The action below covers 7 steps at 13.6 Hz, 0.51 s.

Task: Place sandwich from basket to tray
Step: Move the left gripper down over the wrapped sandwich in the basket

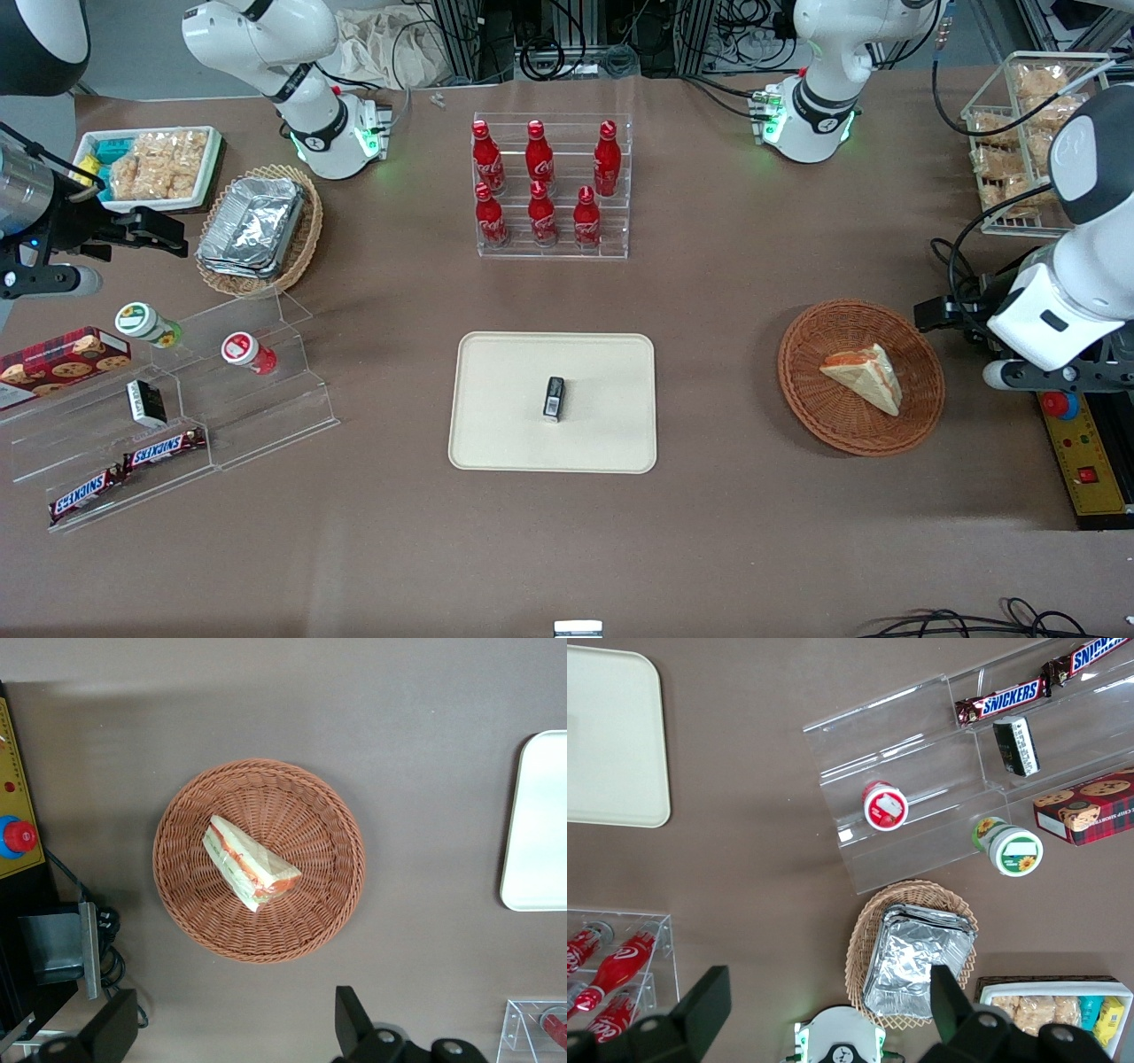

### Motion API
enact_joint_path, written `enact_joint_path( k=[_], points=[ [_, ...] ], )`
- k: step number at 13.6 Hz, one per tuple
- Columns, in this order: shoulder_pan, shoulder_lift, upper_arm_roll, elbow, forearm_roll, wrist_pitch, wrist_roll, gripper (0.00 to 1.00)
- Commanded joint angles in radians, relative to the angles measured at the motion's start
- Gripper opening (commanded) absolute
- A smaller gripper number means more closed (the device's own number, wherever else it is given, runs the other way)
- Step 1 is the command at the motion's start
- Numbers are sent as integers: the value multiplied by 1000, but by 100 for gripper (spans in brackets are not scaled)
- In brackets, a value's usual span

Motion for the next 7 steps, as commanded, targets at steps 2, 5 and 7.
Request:
enact_joint_path(
  k=[2,5,7],
  points=[
    [-5,13,3,16,7,-28,-42,100],
    [4,36,5,14,6,-37,-101,100],
    [6,36,8,-9,7,-37,-279,100]
  ],
)
